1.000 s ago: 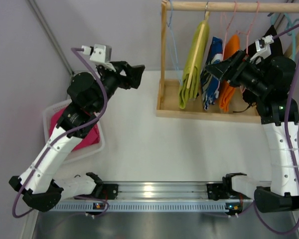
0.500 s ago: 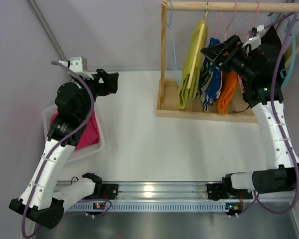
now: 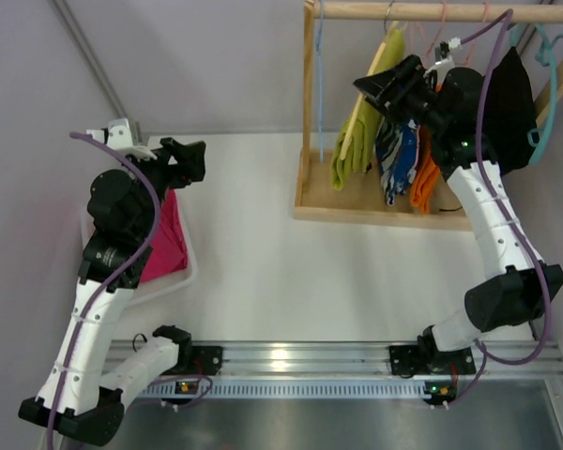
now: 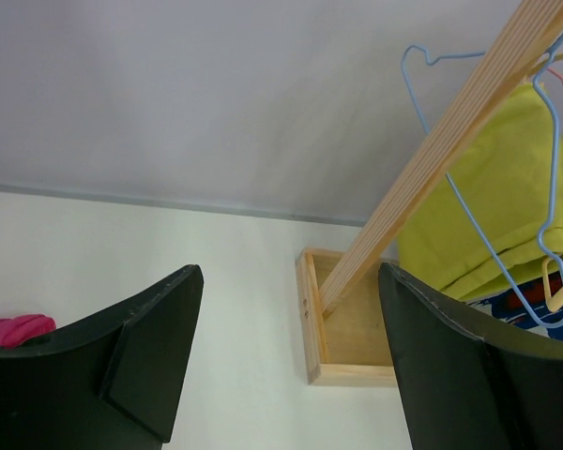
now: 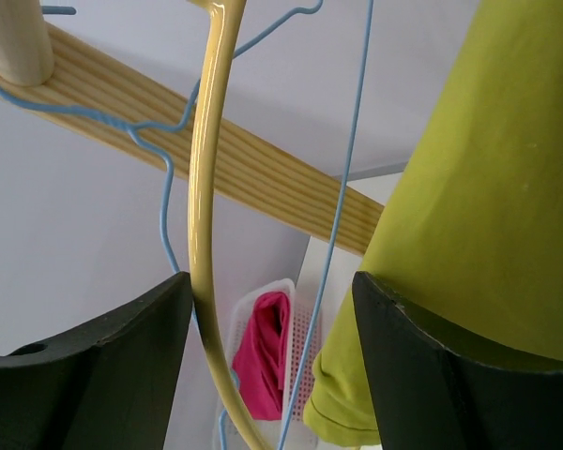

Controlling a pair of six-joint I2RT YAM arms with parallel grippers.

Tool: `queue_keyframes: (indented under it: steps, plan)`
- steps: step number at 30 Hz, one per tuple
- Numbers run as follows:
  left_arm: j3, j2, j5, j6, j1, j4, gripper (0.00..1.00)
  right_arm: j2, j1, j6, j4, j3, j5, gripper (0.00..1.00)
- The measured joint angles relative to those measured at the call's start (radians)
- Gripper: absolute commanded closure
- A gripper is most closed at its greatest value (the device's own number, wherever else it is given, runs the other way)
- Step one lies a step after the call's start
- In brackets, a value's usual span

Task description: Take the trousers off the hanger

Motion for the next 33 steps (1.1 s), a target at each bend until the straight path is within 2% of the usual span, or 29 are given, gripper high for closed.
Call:
queue_keyframes:
  steps: [12, 15, 18, 21, 22, 24, 25, 27, 28, 29, 33]
  plan:
    - [-0.031, -0.011, 0.006, -0.008, 0.013, -0.011, 0.18, 0.058, 0.040, 0.026, 0.087, 0.089, 0.000, 0.32]
    - [-0.031, -0.011, 0.008, -0.008, 0.013, -0.011, 0.18, 0.078, 0.048, 0.033, 0.127, 0.111, 0.001, 0.36]
    - [-0.031, -0.008, 0.014, -0.008, 0.014, -0.011, 0.18, 0.104, 0.059, 0.048, 0.155, 0.124, 0.000, 0.43]
    - [-0.031, -0.005, 0.014, -0.008, 0.014, -0.011, 0.18, 0.123, 0.070, 0.063, 0.170, 0.128, 0.000, 0.55]
    - [-0.031, -0.005, 0.014, -0.008, 0.015, -0.011, 0.18, 0.127, 0.073, 0.069, 0.171, 0.128, -0.002, 0.63]
    - [-0.031, -0.005, 0.014, -0.008, 0.015, -0.011, 0.18, 0.130, 0.076, 0.080, 0.170, 0.128, -0.004, 0.71]
    - [-0.031, -0.005, 0.014, -0.008, 0.015, -0.011, 0.18, 0.132, 0.076, 0.085, 0.166, 0.128, -0.003, 0.79]
    - [-0.031, -0.005, 0.015, -0.009, 0.015, -0.011, 0.18, 0.134, 0.076, 0.096, 0.153, 0.127, -0.002, 0.86]
    - [-0.031, -0.005, 0.015, -0.009, 0.015, -0.011, 0.18, 0.134, 0.076, 0.105, 0.151, 0.127, -0.003, 0.94]
    - [-0.031, -0.005, 0.016, -0.010, 0.015, -0.011, 0.18, 0.134, 0.076, 0.120, 0.145, 0.128, -0.004, 0.98]
    - [-0.031, -0.003, 0.024, -0.014, 0.015, -0.011, 0.19, 0.136, 0.075, 0.138, 0.125, 0.133, -0.019, 1.00]
